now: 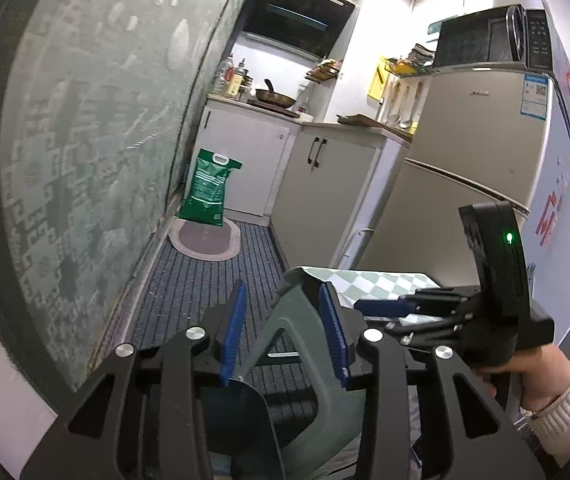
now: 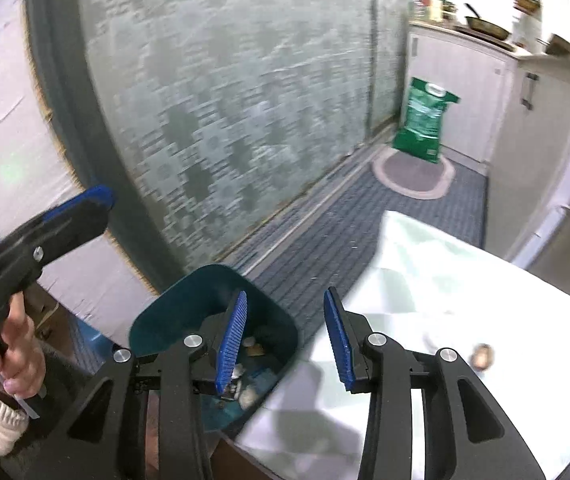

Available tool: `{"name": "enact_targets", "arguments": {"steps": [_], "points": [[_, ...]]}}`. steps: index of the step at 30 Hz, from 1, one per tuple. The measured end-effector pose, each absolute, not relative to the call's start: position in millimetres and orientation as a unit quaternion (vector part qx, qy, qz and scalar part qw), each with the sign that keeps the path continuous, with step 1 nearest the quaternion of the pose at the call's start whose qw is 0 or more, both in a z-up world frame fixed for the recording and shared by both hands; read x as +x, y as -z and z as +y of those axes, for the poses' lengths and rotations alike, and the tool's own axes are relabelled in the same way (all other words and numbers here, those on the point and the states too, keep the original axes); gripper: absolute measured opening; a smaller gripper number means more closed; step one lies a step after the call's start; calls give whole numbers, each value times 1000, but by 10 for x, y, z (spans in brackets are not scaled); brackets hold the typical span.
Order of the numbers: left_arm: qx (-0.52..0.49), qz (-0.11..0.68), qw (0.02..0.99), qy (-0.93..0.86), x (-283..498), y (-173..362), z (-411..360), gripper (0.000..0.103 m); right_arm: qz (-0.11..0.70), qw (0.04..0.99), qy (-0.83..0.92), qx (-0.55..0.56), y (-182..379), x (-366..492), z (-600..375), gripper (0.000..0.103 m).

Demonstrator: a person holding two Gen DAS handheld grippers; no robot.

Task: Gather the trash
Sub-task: 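Move both grippers back over the checkered table, then grasp the brown nut shell with right gripper while left gripper grasps the clear plastic cup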

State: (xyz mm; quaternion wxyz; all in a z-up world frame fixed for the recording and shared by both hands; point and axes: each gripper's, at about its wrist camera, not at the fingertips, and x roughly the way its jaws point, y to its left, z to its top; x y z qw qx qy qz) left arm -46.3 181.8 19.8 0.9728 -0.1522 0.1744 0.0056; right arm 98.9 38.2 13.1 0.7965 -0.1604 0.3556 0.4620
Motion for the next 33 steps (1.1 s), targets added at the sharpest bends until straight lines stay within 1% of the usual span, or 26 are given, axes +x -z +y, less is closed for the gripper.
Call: {"name": "enact_targets", "arguments": {"steps": [2, 9, 18, 25, 27, 31, 33], "points": [[-150, 176, 973, 0, -412, -199, 1743, 43, 357, 805, -450, -150, -150, 1081, 232, 41], [-139, 193, 971, 20, -189, -186, 1469, 46, 360, 828, -409, -136, -128, 1330, -164, 41], [-113, 221, 968, 31, 60, -93, 1134, 52, 375, 836, -379, -130, -11, 1545, -491, 41], [-101, 249, 963, 31, 259, 26, 977, 53, 388, 833, -367, -144, 149, 1622, -579, 41], [-95, 256, 962, 27, 310, 49, 935, 56, 386, 834, -364, -153, 178, 1630, -555, 41], [-85, 275, 958, 16, 423, 128, 868, 56, 382, 836, -355, -170, 250, 1664, -495, 40], [-78, 276, 958, 19, 455, 148, 824, 56, 376, 838, -356, -174, 265, 1677, -474, 37]]}}
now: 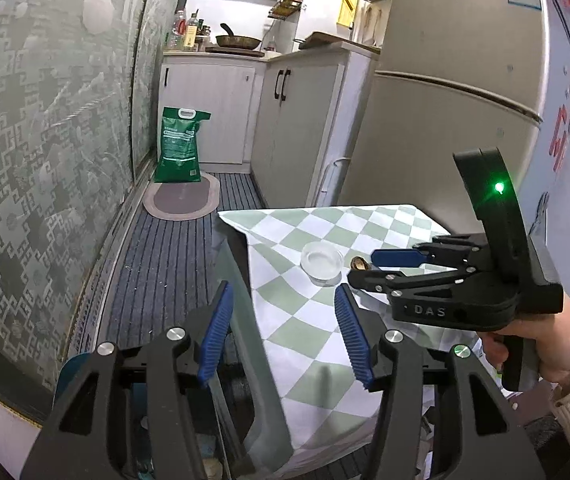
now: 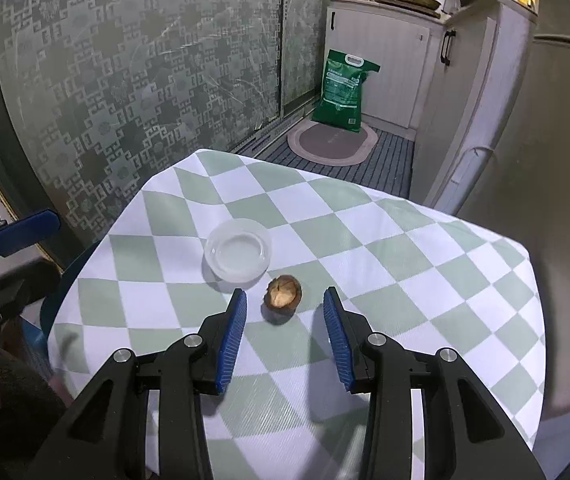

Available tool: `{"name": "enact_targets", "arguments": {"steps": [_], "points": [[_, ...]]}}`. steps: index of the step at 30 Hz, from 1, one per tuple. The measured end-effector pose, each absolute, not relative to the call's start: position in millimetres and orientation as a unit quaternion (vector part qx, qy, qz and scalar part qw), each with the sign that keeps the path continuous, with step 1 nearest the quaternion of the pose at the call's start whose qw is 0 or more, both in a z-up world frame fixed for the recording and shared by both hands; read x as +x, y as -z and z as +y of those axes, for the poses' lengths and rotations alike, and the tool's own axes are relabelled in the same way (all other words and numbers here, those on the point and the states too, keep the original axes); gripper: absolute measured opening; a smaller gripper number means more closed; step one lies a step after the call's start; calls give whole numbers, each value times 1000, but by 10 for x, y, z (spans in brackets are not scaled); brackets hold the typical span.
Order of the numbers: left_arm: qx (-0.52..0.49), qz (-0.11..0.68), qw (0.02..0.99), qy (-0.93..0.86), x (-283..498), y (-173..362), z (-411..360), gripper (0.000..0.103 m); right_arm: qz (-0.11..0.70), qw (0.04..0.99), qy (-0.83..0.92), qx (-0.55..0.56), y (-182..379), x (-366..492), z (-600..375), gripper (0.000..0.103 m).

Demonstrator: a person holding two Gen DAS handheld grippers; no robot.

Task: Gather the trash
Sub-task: 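Grasp the brown nut shell with right gripper while left gripper grasps the clear plastic cup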

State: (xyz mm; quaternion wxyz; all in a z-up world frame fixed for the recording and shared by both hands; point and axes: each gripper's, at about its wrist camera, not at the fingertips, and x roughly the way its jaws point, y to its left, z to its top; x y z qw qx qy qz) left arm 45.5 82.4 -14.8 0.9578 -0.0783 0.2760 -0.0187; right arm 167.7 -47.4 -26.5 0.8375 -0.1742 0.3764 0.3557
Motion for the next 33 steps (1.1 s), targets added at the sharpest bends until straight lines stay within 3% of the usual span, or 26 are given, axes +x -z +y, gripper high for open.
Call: {"name": "enact_targets", "arguments": {"steps": [6, 33], "points": [[-60, 278, 958, 33, 537, 157, 658, 56, 372, 837, -359, -177, 271, 1725, -450, 19], [20, 357, 934, -12, 1391, 387, 187, 56, 361, 860, -352, -79, -126, 1691, -1369, 19]]}}
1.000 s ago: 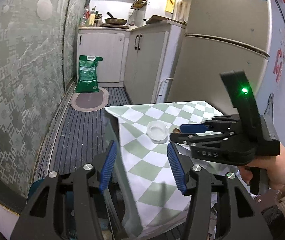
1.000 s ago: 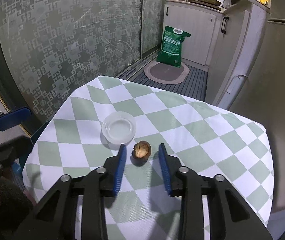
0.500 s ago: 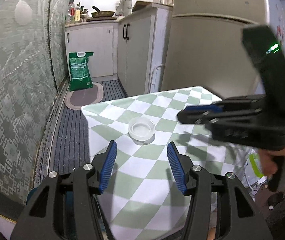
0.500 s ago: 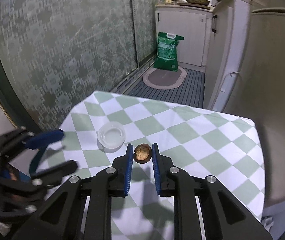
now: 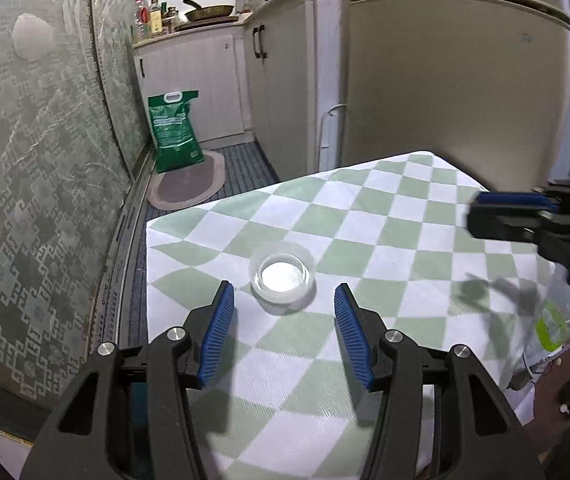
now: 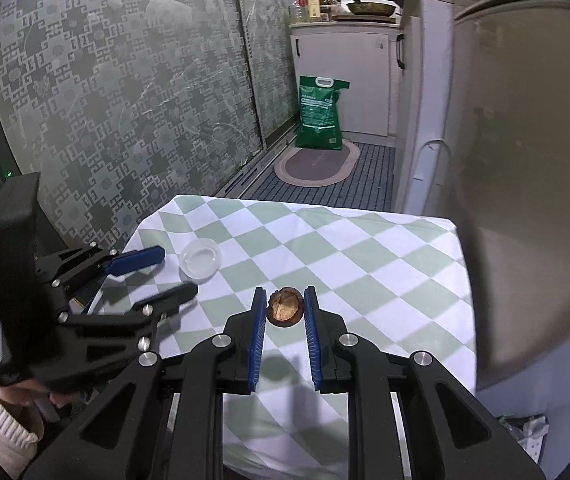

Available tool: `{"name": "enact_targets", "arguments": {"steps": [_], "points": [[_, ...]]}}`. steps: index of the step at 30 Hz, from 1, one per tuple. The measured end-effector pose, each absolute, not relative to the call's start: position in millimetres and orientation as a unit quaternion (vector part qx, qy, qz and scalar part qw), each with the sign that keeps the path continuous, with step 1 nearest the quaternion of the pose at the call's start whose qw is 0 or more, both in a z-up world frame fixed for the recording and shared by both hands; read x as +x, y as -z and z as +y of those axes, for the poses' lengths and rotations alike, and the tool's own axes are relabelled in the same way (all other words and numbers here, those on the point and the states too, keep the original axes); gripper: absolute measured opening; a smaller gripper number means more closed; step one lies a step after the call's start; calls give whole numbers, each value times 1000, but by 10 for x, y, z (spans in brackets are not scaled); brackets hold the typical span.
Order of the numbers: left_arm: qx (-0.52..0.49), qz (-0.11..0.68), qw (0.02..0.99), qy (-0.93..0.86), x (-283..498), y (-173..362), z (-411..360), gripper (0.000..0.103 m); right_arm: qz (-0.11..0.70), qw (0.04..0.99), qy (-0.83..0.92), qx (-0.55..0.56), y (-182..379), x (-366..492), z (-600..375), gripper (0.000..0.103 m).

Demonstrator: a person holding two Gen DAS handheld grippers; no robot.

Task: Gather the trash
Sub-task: 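Grasp the brown nut shell with right gripper while left gripper grasps the clear plastic cup, then carry and drop the clear cup into the bin with left gripper while right gripper carries the shell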

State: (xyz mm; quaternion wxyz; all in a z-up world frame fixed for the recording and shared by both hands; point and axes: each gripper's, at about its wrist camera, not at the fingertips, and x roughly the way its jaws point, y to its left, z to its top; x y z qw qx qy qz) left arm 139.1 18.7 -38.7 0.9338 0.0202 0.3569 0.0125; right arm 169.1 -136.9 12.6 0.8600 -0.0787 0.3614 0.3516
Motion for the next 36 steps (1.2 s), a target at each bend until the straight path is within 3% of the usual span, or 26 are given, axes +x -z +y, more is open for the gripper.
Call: {"name": "enact_targets", "arguments": {"steps": [13, 20, 36], "points": [[16, 389, 921, -31, 1660, 453, 107, 55, 362, 864, -343, -67, -124, 1620, -1786, 19], [-3, 396, 918, -37, 1745, 465, 144, 42, 361, 866, -342, -61, -130, 1620, -1932, 19], [-20, 334, 942, 1, 1195, 235, 129, 42, 362, 864, -343, -69, -185, 1661, -1821, 19]]}}
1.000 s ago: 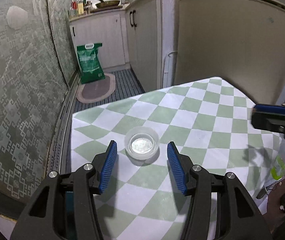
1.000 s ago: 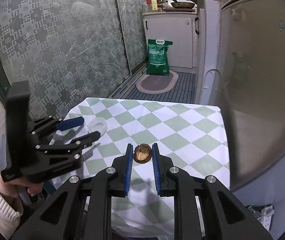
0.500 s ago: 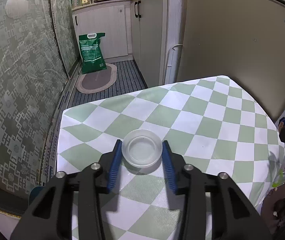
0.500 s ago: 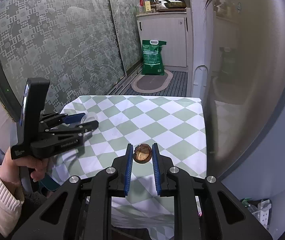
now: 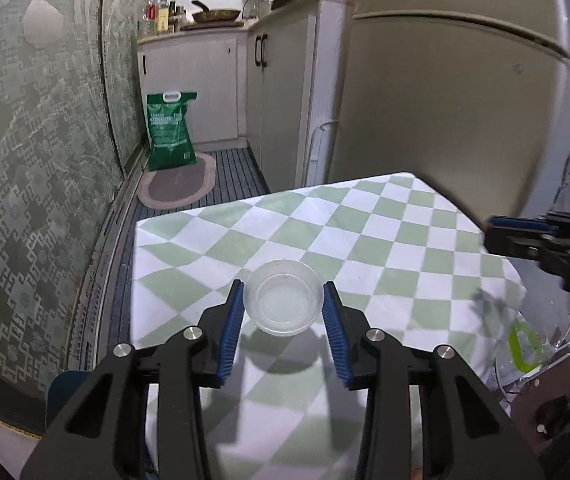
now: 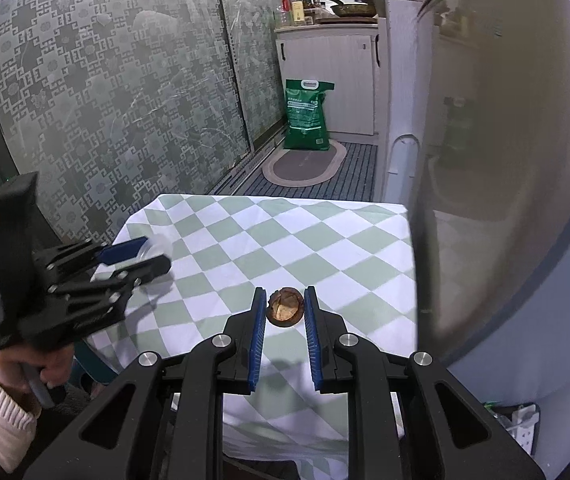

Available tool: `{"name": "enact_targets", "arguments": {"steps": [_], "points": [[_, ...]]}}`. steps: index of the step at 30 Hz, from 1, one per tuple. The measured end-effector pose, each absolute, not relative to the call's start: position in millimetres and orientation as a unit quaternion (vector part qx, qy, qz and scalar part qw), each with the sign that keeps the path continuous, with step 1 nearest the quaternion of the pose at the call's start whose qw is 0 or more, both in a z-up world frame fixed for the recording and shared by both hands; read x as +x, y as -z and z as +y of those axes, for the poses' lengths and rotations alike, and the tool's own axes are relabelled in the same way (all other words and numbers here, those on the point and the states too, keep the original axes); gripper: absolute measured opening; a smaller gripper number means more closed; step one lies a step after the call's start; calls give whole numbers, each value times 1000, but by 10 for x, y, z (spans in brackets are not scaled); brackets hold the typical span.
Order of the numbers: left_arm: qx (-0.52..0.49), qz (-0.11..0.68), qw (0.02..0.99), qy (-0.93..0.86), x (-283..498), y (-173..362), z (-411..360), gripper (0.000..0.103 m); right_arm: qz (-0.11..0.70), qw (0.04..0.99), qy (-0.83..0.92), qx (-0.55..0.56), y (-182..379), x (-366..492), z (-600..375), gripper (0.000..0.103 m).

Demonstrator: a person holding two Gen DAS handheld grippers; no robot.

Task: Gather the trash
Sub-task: 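Carry and drop the clear cup into the bin with left gripper while right gripper carries the shell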

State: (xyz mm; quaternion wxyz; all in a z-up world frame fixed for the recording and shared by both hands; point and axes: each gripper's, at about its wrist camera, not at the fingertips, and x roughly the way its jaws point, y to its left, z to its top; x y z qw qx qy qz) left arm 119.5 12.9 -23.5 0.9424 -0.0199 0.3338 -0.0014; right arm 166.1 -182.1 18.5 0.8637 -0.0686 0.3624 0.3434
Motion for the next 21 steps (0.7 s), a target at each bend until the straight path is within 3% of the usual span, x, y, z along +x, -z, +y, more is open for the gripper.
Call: {"name": "enact_targets", "arguments": {"steps": [21], "points": [[-78, 321, 942, -60, 436, 165, 1325, 42, 358, 838, -399, -102, -273, 1520, -826, 19]]}}
